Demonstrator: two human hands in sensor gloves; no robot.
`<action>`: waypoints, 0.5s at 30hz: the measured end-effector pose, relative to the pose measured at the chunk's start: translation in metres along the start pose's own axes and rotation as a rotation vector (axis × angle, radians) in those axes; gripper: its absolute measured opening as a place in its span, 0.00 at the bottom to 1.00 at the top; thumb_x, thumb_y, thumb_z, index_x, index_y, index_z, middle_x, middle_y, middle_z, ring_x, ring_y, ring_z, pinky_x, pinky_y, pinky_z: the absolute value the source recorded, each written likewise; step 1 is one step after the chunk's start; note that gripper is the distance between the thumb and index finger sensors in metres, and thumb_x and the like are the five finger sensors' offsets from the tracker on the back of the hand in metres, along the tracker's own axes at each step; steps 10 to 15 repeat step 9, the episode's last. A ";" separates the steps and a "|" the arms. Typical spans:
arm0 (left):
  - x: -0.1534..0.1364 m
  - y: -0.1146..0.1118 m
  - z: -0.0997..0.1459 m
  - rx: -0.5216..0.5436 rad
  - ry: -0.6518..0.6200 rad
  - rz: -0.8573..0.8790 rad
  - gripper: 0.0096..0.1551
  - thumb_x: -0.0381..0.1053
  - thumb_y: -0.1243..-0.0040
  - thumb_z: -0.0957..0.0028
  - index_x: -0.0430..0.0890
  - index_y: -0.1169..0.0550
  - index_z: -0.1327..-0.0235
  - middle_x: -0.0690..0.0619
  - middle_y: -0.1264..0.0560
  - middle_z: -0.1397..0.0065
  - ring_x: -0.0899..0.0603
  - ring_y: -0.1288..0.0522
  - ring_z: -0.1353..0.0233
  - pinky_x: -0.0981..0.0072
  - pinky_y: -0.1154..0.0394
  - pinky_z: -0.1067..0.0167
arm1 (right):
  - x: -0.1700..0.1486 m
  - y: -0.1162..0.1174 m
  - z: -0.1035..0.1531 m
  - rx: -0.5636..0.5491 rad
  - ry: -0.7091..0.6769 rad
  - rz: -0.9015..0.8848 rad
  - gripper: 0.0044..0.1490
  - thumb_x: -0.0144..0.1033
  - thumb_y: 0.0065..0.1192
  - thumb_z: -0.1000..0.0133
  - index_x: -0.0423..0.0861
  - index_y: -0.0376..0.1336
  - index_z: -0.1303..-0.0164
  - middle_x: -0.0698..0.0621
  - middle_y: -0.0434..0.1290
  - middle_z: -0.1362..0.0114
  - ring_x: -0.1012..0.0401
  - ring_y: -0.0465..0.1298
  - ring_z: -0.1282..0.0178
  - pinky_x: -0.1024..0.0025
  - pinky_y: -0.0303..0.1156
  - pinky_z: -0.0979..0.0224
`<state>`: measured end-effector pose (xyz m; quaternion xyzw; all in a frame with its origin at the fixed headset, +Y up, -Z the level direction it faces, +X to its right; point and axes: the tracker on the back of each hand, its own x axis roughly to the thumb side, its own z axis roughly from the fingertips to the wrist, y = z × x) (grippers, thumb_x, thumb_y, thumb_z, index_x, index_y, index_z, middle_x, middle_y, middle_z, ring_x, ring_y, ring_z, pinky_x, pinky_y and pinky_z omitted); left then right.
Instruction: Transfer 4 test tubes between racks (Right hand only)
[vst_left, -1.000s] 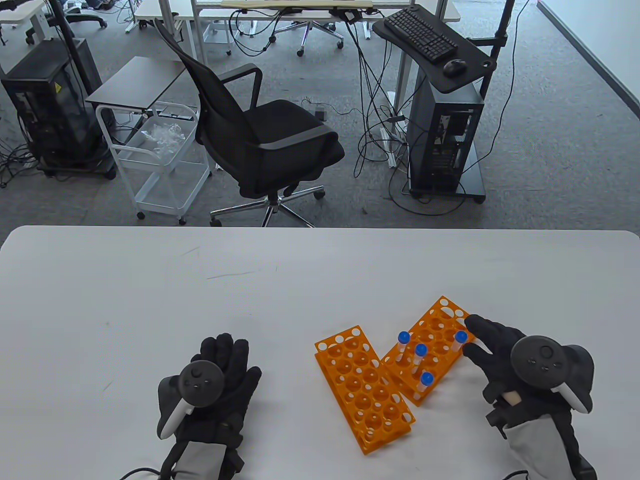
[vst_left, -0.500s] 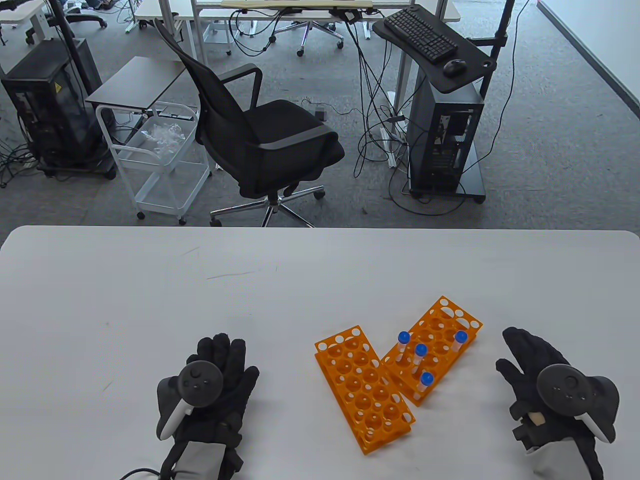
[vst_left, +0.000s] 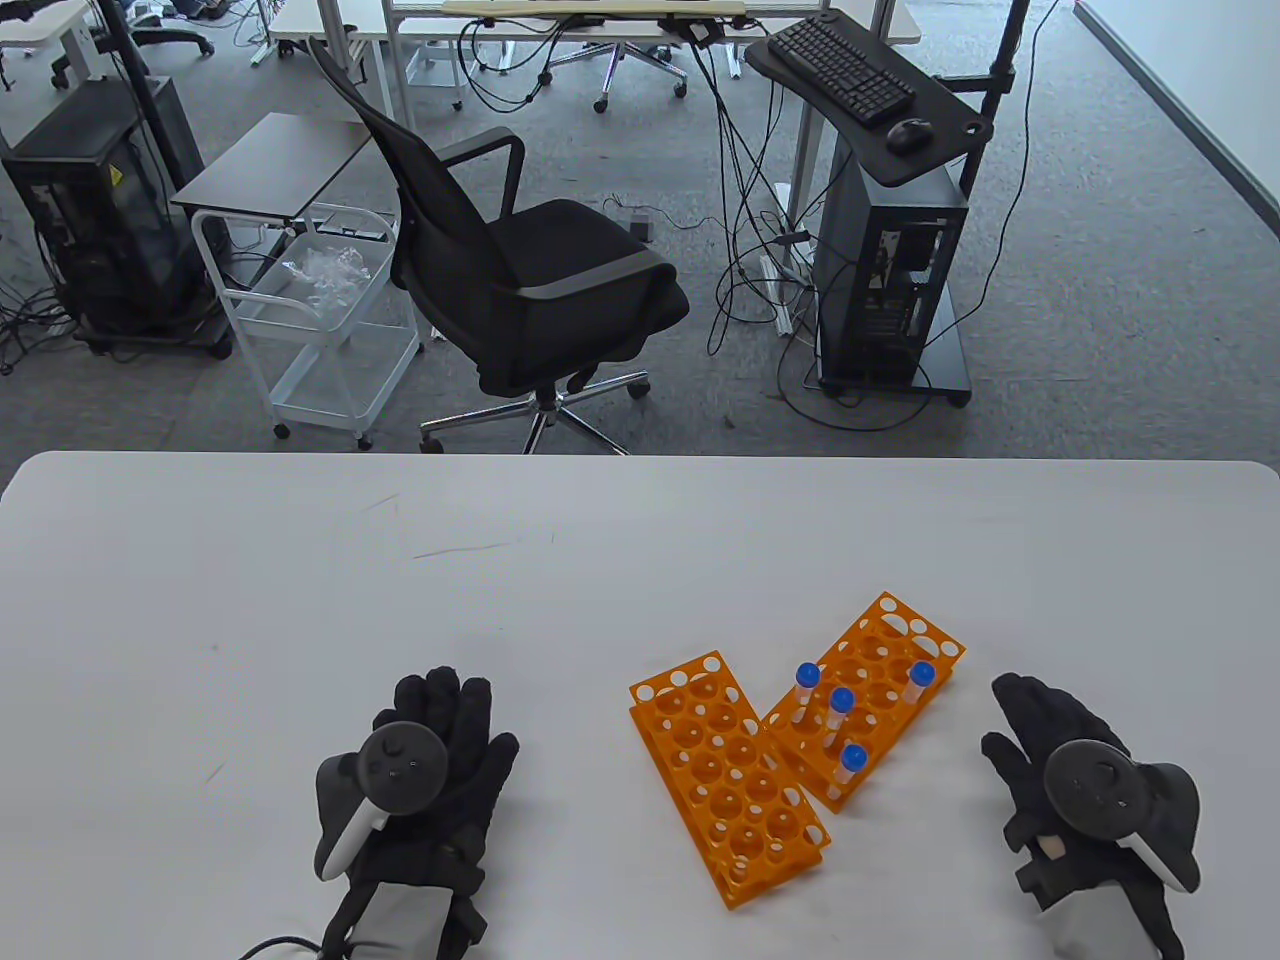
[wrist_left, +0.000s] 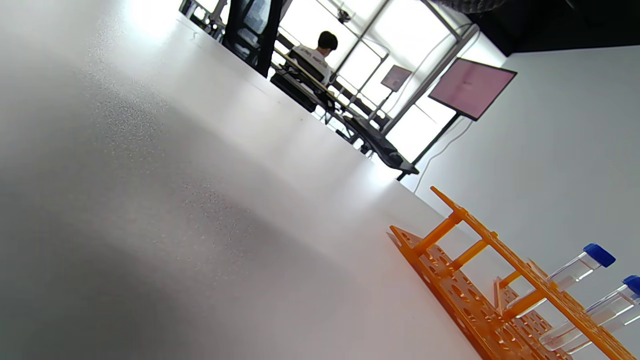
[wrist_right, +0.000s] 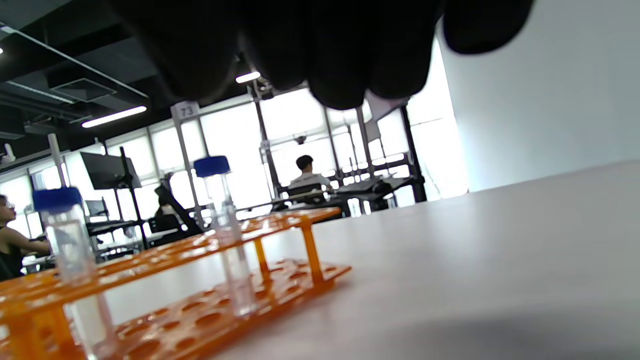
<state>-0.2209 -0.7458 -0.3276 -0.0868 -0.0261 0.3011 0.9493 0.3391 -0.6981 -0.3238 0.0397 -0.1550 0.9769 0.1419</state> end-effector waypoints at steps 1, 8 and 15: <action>0.000 0.000 0.000 0.000 0.000 0.000 0.40 0.71 0.65 0.39 0.65 0.59 0.17 0.63 0.72 0.15 0.54 0.84 0.20 0.56 0.85 0.25 | -0.001 0.001 0.000 0.009 0.005 0.001 0.38 0.42 0.64 0.46 0.43 0.61 0.26 0.38 0.68 0.23 0.39 0.66 0.25 0.34 0.60 0.29; 0.000 0.000 0.000 -0.002 -0.001 0.000 0.40 0.71 0.65 0.39 0.65 0.59 0.17 0.63 0.72 0.15 0.54 0.83 0.20 0.56 0.85 0.25 | -0.002 0.003 0.001 0.016 0.014 0.006 0.38 0.42 0.64 0.47 0.43 0.61 0.26 0.38 0.68 0.23 0.39 0.66 0.25 0.35 0.60 0.30; 0.000 0.000 0.000 -0.003 -0.001 -0.001 0.40 0.71 0.65 0.39 0.65 0.59 0.17 0.63 0.72 0.15 0.54 0.84 0.20 0.56 0.85 0.25 | -0.002 0.003 0.002 0.018 0.016 0.006 0.38 0.42 0.64 0.47 0.43 0.61 0.26 0.38 0.68 0.23 0.39 0.66 0.25 0.35 0.60 0.30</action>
